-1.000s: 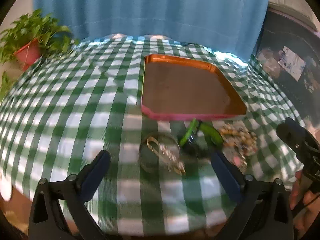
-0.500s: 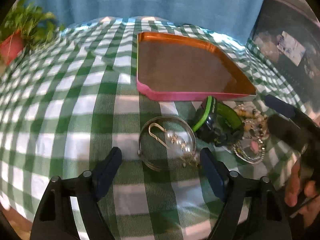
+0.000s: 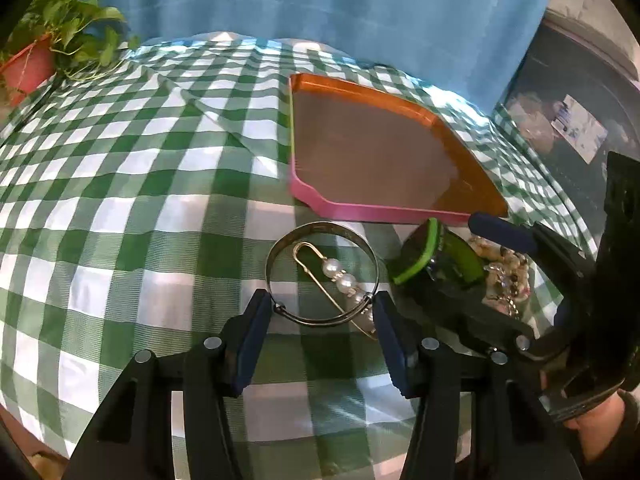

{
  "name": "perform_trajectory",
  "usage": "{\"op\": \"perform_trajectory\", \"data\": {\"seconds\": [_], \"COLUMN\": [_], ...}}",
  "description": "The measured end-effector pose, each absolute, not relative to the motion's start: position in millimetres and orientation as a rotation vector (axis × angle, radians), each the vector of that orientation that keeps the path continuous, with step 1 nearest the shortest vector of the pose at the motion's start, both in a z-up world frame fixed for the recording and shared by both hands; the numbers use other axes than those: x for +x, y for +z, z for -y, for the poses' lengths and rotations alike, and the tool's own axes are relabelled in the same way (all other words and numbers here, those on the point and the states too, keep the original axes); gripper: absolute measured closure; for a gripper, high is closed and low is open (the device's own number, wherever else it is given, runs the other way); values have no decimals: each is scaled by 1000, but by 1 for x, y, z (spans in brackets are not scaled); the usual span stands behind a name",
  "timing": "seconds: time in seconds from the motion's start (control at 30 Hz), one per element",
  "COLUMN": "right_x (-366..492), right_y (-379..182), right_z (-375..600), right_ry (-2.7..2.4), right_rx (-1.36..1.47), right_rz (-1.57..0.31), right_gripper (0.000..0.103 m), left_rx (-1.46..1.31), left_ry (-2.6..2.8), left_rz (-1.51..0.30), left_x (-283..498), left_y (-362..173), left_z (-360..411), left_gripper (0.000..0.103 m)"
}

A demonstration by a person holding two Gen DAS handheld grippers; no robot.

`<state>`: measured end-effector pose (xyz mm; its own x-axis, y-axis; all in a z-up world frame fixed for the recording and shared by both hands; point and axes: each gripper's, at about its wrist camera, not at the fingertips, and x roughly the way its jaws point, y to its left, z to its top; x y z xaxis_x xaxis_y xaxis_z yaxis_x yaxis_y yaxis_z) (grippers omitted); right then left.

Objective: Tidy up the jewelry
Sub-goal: 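Reach the left tool to the silver bangle and close on it, then grasp the black watch with the right tool while the left tool holds the bangle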

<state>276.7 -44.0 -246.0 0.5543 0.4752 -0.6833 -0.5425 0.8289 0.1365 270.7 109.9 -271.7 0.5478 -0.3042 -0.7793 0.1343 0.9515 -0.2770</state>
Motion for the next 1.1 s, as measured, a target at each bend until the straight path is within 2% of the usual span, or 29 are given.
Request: {"op": "perform_trajectory", "data": {"seconds": [0.23, 0.6, 0.73, 0.83, 0.87, 1.0, 1.03, 1.07, 1.1], "right_x": [281, 291, 287, 282, 281, 276, 275, 275, 275], "right_y": [-254, -261, -260, -259, -259, -263, -262, -262, -262], "right_z": [42, 50, 47, 41, 38, 26, 24, 25, 26], "right_ry": [604, 603, 605, 620, 623, 610, 608, 611, 616], "right_rx": [-105, -41, -76, -115, -129, -228, -237, -236, -229], "right_rz": [-829, -890, -883, -871, -866, -869, -858, -856, -854], "right_gripper": [5, 10, 10, 10, 10, 14, 14, 21, 34], "left_rx": [-209, -214, -314, -253, -188, -89, -81, -85, -87], "left_ry": [-230, -236, -313, -325, -302, -256, -241, -228, -222], "left_rz": [-948, -957, -966, -955, -944, -945, -943, -941, -940], "left_x": [277, 291, 292, 295, 296, 297, 297, 299, 298], "left_y": [-273, -273, -273, -273, -273, -275, -274, -273, -273], "left_z": [-117, -114, -122, -110, -101, -90, -93, -96, -99], "left_gripper": [36, 28, 22, 13, 13, 20, 32, 41, 40]}}
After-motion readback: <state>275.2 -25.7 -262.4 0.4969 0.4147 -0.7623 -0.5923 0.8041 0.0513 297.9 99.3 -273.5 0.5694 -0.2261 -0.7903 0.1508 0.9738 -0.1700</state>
